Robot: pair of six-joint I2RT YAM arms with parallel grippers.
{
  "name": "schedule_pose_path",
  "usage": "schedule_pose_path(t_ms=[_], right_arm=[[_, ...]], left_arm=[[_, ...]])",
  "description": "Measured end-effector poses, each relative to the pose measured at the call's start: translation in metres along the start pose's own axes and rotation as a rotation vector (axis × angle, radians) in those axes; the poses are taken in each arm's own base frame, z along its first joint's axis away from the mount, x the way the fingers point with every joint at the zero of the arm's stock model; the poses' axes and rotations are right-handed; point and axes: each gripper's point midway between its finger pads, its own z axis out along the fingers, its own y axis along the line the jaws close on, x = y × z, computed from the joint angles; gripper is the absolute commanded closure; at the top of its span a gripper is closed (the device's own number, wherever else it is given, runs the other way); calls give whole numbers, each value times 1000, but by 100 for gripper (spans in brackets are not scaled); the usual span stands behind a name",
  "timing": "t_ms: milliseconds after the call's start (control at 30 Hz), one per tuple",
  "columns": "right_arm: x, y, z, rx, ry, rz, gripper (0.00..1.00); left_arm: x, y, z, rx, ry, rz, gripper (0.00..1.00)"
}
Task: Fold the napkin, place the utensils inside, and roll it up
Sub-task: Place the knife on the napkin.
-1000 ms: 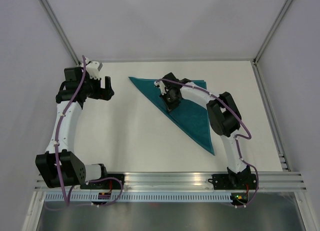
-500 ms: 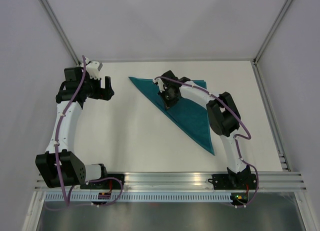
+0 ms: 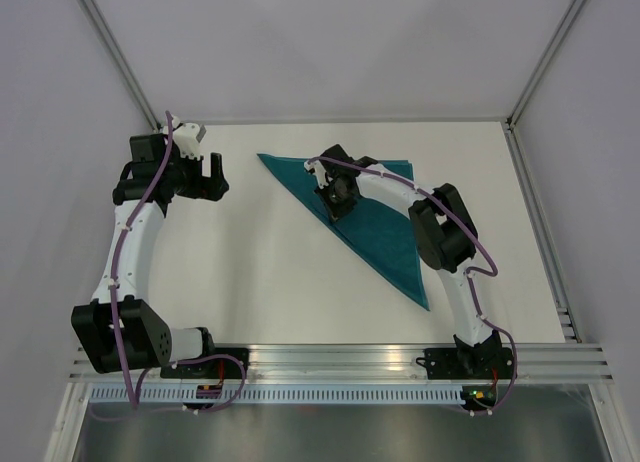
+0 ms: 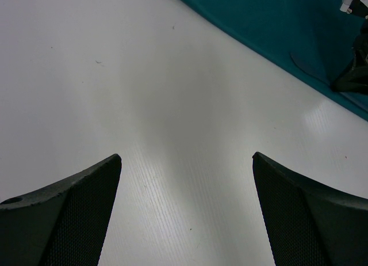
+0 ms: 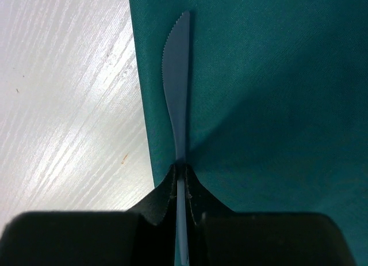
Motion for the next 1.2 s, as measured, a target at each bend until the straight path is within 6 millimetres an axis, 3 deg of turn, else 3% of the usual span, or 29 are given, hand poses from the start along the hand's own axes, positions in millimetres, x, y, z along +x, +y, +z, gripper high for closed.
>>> schedule_pose_path(t_ms=[467,700,833,933,1000,1067,1133,1200], right_arm=[[-1,0,0,0,-1,-7,75],[-3,0,-2,-1,-3,-8,62],[-12,2,-11,-3,-22,-12,54],[-23,1,-29,-6,-59,-10,52],[-32,-4,-46,-8,-95,-1,52],[-42,-16,-71,-8,-145,23,52],[-50,-45,-102,15,-211,62,52],[-45,-89,-133,68,-259,122,52]], left_arm=[[0,0,1,1,2,-1,2],[4,1,5,5,17,-7,2],[3,0,6,8,11,-5,2],[-4,-5,4,13,-12,16,2],[-12,-17,2,20,-38,54,1],[-22,-42,1,36,-77,133,1],[-28,-77,2,69,-110,233,1],[-29,-118,5,116,-141,343,2]])
